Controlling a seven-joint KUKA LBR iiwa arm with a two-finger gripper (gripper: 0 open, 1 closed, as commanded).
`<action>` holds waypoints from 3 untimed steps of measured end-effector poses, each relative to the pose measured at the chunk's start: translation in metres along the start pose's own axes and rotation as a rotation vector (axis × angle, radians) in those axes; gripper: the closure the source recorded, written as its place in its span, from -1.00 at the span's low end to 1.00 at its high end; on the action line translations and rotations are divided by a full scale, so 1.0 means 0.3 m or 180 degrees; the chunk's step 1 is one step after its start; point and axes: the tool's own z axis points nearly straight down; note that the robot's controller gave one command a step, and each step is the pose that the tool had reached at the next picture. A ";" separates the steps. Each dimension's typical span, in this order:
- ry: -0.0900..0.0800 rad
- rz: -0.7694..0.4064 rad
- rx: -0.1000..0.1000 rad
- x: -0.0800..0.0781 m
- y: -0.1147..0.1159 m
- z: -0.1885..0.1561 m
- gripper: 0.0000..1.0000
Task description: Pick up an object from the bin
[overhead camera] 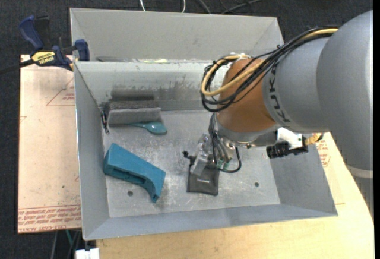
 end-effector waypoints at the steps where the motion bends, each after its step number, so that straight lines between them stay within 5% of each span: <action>1: -0.0007 -0.0003 -0.0005 -0.002 0.002 -0.075 1.00; 3: 0.0005 -0.0011 0.0000 0.003 0.002 -0.331 1.00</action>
Offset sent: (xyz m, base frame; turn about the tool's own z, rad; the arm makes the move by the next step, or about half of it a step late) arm 0.0014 0.0004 0.0994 -0.0007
